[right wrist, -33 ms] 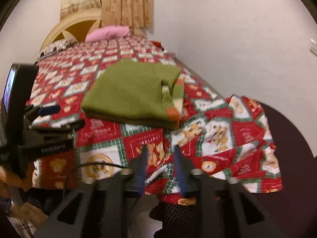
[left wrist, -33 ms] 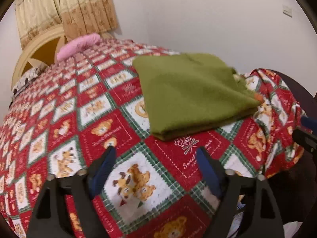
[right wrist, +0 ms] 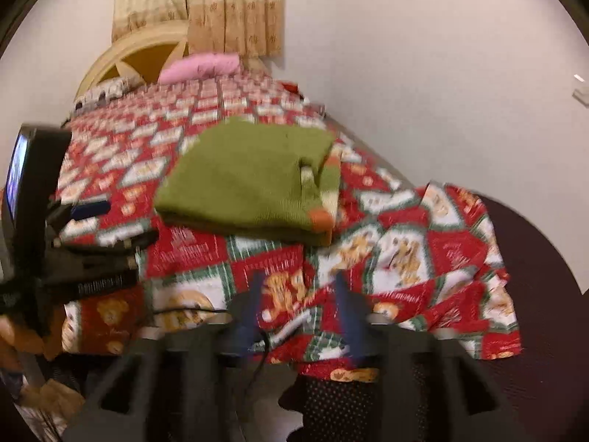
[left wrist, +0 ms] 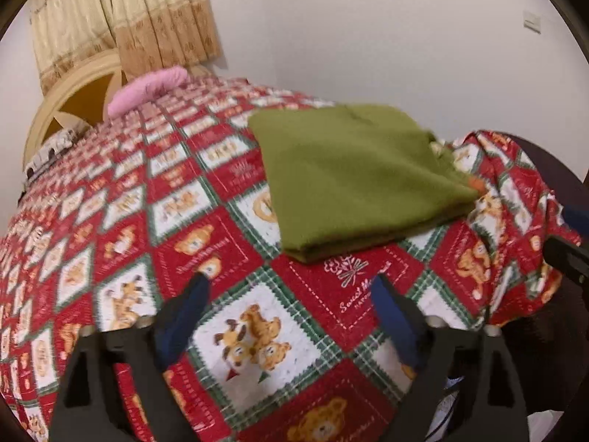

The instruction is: Fold small clothes

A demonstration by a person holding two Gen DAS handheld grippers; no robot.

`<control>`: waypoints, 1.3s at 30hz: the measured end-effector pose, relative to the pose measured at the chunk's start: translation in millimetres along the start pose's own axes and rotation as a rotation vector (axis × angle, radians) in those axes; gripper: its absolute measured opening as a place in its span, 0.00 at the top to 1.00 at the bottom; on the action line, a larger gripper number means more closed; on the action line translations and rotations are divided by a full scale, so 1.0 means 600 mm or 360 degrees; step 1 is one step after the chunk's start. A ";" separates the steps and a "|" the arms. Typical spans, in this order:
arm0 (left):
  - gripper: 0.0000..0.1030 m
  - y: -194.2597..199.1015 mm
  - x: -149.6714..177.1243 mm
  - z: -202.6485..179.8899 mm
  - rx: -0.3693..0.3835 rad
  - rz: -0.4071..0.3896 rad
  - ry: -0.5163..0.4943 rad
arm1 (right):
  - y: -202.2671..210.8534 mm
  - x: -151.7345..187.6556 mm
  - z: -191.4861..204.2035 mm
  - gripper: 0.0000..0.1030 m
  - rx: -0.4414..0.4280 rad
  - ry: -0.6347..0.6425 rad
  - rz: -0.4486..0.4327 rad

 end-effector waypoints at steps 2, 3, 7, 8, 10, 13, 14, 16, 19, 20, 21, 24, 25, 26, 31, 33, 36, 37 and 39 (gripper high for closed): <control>0.02 0.027 -0.010 0.006 -0.0025 -0.0079 -0.0003 | 0.017 -0.023 0.007 0.33 0.0006 -0.0002 -0.0082; 0.01 0.035 -0.014 0.009 -0.0030 -0.0102 -0.0002 | 0.027 -0.033 0.012 0.33 0.0004 0.0008 -0.0109; 0.00 0.068 -0.032 0.018 -0.0045 -0.0197 0.0034 | 0.065 -0.063 0.031 0.33 0.0036 0.0065 -0.0235; 0.00 0.075 -0.036 0.019 -0.0044 -0.0219 0.0039 | 0.076 -0.071 0.037 0.33 0.0052 0.0081 -0.0274; 0.00 0.090 -0.044 0.019 -0.0045 -0.0264 0.0040 | 0.091 -0.081 0.041 0.33 0.0085 0.0106 -0.0329; 0.00 0.113 -0.058 0.020 -0.0055 -0.0348 0.0035 | 0.118 -0.093 0.046 0.33 0.0129 0.0139 -0.0421; 0.00 0.120 -0.063 0.020 -0.0056 -0.0378 0.0035 | 0.124 -0.097 0.045 0.32 0.0138 0.0146 -0.0441; 0.00 0.139 -0.073 0.018 -0.0069 -0.0429 0.0042 | 0.137 -0.104 0.046 0.32 0.0154 0.0156 -0.0484; 0.00 0.160 -0.087 0.018 -0.0067 -0.0489 0.0066 | 0.160 -0.114 0.043 0.28 0.0183 0.0140 -0.0563; 0.00 0.168 -0.092 0.020 -0.0068 -0.0512 0.0074 | 0.165 -0.116 0.042 0.25 0.0185 0.0130 -0.0581; 0.00 0.172 -0.095 0.021 -0.0073 -0.0525 0.0079 | 0.171 -0.119 0.041 0.23 0.0188 0.0117 -0.0599; 0.00 0.184 -0.101 0.025 -0.0081 -0.0570 0.0108 | 0.183 -0.125 0.036 0.23 0.0199 0.0077 -0.0640; 0.00 0.187 -0.102 0.027 -0.0081 -0.0586 0.0117 | 0.184 -0.127 0.034 0.22 0.0201 0.0064 -0.0645; 0.00 0.189 -0.103 0.029 -0.0087 -0.0600 0.0123 | 0.185 -0.128 0.032 0.22 0.0203 0.0048 -0.0648; 0.00 0.195 -0.106 0.031 -0.0118 -0.0639 0.0118 | 0.186 -0.128 0.021 0.22 0.0204 -0.0034 -0.0653; 0.00 0.194 -0.107 0.032 -0.0132 -0.0643 0.0126 | 0.186 -0.127 0.016 0.22 0.0207 -0.0053 -0.0651; 0.00 0.192 -0.106 0.037 -0.0118 -0.0633 0.0157 | 0.186 -0.126 0.015 0.22 0.0214 -0.0063 -0.0650; 0.00 0.192 -0.106 0.038 -0.0105 -0.0627 0.0163 | 0.185 -0.126 0.015 0.22 0.0211 -0.0064 -0.0650; 0.00 0.191 -0.107 0.040 -0.0091 -0.0617 0.0176 | 0.185 -0.124 0.015 0.22 0.0207 -0.0061 -0.0649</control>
Point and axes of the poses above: each gripper's, at about its wrist camera, not at the fingertips, and y roughly against the way its jaws point, z to its left, x to its underside, the point moved 3 cm from there along -y, roughly the way its jaws point, and after that the axes turned 10 degrees about -z, right-handed, at the moved point
